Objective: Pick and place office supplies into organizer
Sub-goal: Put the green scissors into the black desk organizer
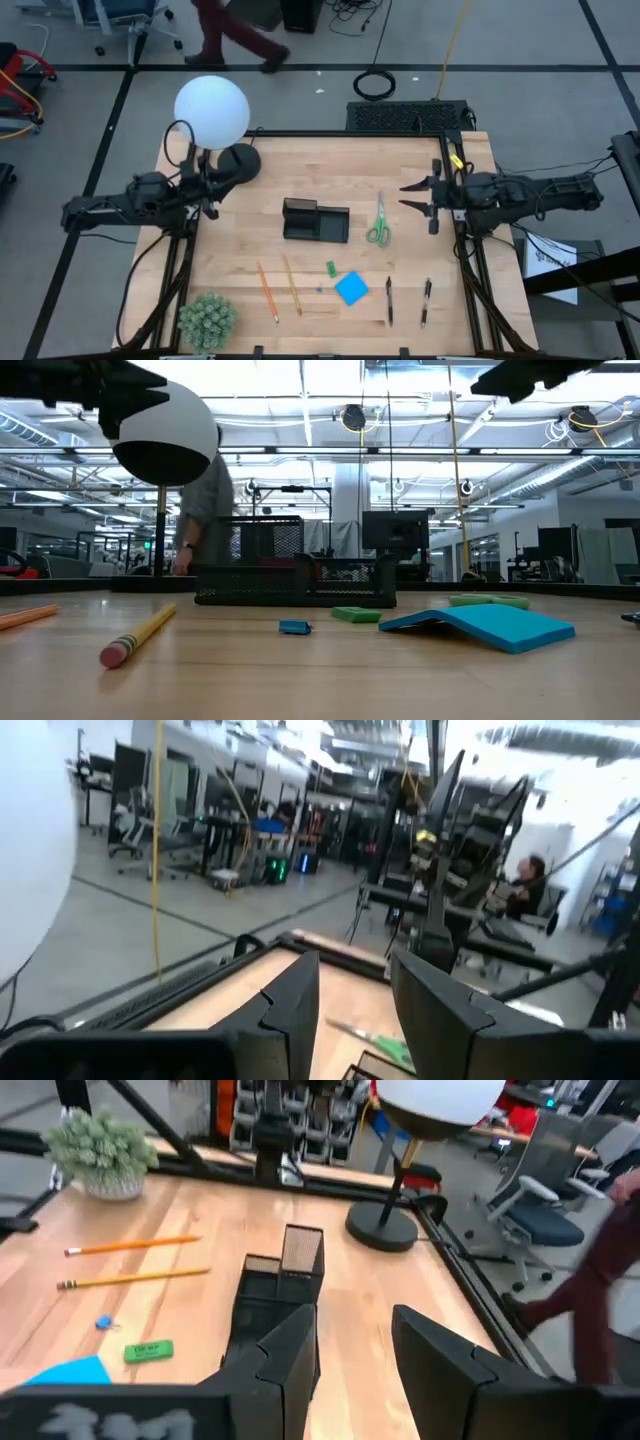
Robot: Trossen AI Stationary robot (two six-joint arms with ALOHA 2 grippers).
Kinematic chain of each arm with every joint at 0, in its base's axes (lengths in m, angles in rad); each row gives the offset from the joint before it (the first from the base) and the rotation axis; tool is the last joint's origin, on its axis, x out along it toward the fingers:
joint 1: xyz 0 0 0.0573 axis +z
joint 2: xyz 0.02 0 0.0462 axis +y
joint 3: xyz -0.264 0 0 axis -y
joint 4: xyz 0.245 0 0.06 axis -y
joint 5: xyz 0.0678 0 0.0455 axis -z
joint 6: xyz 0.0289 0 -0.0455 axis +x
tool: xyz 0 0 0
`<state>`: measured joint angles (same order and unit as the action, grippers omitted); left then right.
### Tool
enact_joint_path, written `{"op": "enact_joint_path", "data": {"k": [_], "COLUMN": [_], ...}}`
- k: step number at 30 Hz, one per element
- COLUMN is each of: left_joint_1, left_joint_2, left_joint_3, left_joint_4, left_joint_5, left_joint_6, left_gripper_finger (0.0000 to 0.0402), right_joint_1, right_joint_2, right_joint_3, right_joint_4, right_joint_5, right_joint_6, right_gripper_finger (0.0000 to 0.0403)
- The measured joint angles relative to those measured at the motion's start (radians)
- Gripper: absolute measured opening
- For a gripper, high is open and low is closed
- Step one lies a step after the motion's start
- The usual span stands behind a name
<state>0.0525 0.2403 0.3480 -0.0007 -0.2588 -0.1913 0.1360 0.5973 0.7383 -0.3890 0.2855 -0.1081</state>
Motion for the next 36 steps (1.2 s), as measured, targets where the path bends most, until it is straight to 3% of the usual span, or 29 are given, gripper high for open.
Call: {"op": "enact_joint_path", "data": {"k": [7, 17, 26, 36], "left_joint_1": [0.000, 0.000, 0.000, 0.000], "left_joint_2": [0.177, 0.414, 0.460, 0.458], "left_joint_3": [0.144, 0.208, 0.215, 0.215], "left_joint_4": [0.007, 0.196, 0.239, 0.239], "left_joint_5": [0.027, 0.074, 0.114, 0.116], "left_joint_6": [-0.007, 0.032, 0.005, 0.005], "left_gripper_finger": [0.0131, 0.0131, 0.0131, 0.0131], "right_joint_1": [0.000, 0.000, 0.001, 0.003], "right_joint_2": [0.146, 0.386, 0.554, 0.676], "right_joint_3": [0.168, 0.389, 0.454, 0.454], "right_joint_4": [-0.214, -0.541, -0.731, -0.775], "right_joint_5": [0.000, -0.002, -0.059, -0.157], "right_joint_6": [0.010, 0.002, -0.035, -0.046], "right_gripper_finger": [0.0128, 0.0128, 0.0135, 0.0186]}}
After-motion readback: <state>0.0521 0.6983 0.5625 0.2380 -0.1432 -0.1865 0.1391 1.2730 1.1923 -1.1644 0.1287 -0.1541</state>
